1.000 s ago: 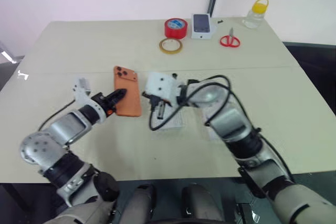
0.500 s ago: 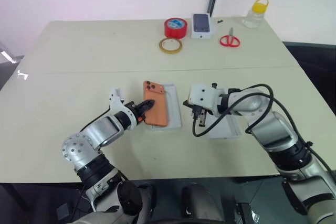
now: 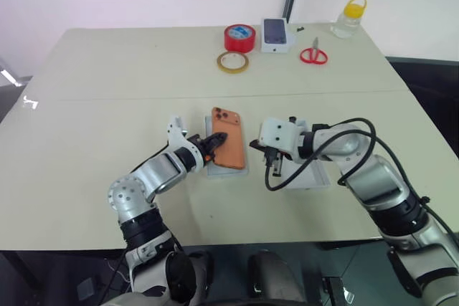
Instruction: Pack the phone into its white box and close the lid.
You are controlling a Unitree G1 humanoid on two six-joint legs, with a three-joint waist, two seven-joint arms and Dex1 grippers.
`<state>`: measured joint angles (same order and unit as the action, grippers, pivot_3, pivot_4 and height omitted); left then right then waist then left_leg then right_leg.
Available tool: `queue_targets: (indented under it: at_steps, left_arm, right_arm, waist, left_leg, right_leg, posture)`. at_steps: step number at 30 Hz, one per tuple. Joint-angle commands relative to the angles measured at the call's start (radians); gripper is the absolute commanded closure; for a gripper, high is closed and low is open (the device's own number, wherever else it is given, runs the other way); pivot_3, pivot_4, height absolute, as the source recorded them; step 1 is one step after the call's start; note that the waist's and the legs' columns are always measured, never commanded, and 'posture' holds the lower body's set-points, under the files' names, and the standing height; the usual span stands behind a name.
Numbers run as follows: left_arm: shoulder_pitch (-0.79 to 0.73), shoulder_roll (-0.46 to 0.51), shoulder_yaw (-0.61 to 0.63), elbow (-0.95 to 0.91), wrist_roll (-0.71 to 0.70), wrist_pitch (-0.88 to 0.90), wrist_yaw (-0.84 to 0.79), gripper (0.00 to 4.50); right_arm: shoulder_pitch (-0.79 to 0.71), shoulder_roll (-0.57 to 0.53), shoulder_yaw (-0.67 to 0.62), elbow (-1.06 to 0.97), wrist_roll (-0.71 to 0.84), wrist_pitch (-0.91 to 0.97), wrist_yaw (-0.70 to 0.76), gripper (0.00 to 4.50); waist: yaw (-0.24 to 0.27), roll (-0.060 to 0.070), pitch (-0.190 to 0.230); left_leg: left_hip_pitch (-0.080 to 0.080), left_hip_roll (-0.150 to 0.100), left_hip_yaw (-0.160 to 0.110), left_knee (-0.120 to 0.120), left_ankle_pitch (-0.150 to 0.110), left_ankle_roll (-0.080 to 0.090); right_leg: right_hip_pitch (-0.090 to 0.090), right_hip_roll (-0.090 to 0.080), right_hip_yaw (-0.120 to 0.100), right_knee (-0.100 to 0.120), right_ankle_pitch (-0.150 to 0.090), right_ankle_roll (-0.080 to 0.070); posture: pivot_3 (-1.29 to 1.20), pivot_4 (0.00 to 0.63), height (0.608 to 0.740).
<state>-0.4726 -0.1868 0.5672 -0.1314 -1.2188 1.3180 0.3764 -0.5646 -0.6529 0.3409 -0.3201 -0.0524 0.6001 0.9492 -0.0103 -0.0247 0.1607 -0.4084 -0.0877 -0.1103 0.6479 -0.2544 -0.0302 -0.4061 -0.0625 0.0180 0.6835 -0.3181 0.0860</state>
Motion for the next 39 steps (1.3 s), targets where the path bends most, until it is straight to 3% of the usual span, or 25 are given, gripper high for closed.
queue_targets:
  at_steps: [1,7,8,13,22,29,33,36,39]
  left_arm:
    - [0.029,-0.01,-0.035,-0.006,-0.059,-0.038,-0.005,3.17]
    - [0.062,0.035,-0.084,-0.001,-0.092,-0.063,0.006,0.18]
    - [0.067,0.045,-0.089,-0.003,-0.107,-0.069,0.012,0.08]
    - [0.085,0.132,-0.113,-0.036,-0.213,-0.092,0.044,0.08]
    - [0.126,0.406,-0.205,-0.105,-0.446,-0.117,0.03,0.08]
    - [0.163,0.51,-0.274,-0.111,-0.392,-0.176,-0.008,0.08]
    - [0.172,0.665,-0.295,-0.186,-0.11,-0.285,-0.197,0.08]
    - [0.187,0.798,-0.384,-0.209,0.133,-0.383,-0.337,0.9]
    - [0.18,0.902,-0.502,-0.204,0.322,-0.449,-0.478,2.42]
  right_arm:
    - [-0.01,-0.005,-0.027,-0.027,0.012,-0.014,-0.007,4.5]
    - [-0.012,-0.002,-0.024,-0.024,0.011,-0.015,-0.016,4.5]
    - [-0.012,-0.002,-0.023,-0.024,0.011,-0.015,-0.018,4.5]
    - [-0.015,0.001,-0.02,-0.021,0.013,-0.016,-0.024,4.5]
    - [-0.028,0.007,-0.015,0.003,0.013,-0.033,-0.023,4.5]
    - [-0.035,0.014,-0.008,0.014,0.012,-0.042,-0.023,4.5]
    - [-0.028,0.01,-0.017,0.014,0.01,-0.036,-0.032,4.5]
    - [-0.028,0.009,-0.017,0.026,0.003,-0.033,-0.041,4.5]
    - [-0.056,0.026,-0.014,0.07,-0.007,0.015,-0.065,4.5]
  waist:
    - [0.0,0.0,0.0]
    - [0.001,0.0,0.0]
    - [0.001,0.0,0.0]
    - [-0.003,0.0,0.0]
    - [0.001,0.0,0.0]
    - [-0.002,0.0,0.0]
    - [-0.006,0.001,0.0]
    - [-0.002,0.001,-0.001]
    - [0.001,0.002,0.0]
  left_leg:
    - [0.0,0.0,0.0,0.0,0.0,0.0]
    - [0.0,0.0,0.0,0.0,0.0,0.0]
    - [0.0,0.0,0.0,0.001,0.0,0.0]
    - [0.001,0.0,0.0,0.0,0.0,0.0]
    - [0.001,0.0,0.0,0.001,0.0,0.0]
    - [0.001,0.0,0.0,0.0,0.0,0.0]
    - [0.001,0.0,0.0,0.0,0.0,0.0]
    - [0.001,0.0,0.0,-0.001,0.0,0.0]
    - [0.0,0.0,0.0,-0.001,0.0,0.0]
  right_leg:
    - [0.0,0.0,0.0,0.0,0.0,0.0]
    - [0.001,0.0,0.0,0.0,0.0,0.0]
    - [0.001,0.0,0.0,0.0,0.0,0.0]
    - [0.001,0.0,0.0,0.0,0.0,0.0]
    - [0.001,0.0,0.0,0.0,0.0,0.0]
    - [0.0,0.0,0.001,0.0,0.0,0.0]
    - [0.0,0.0,0.001,0.0,0.0,0.0]
    - [0.0,0.0,0.001,0.0,0.0,0.0]
    - [0.0,-0.001,0.001,-0.001,0.0,0.0]
  posture:
    - [0.0,0.15,0.74]
    - [0.0,0.15,0.74]
    - [0.0,0.15,0.74]
    - [0.0,0.15,0.74]
    - [0.0,0.15,0.74]
    - [0.0,0.15,0.74]
    - [0.0,0.15,0.74]
    - [0.0,0.15,0.74]
    - [0.0,0.15,0.74]
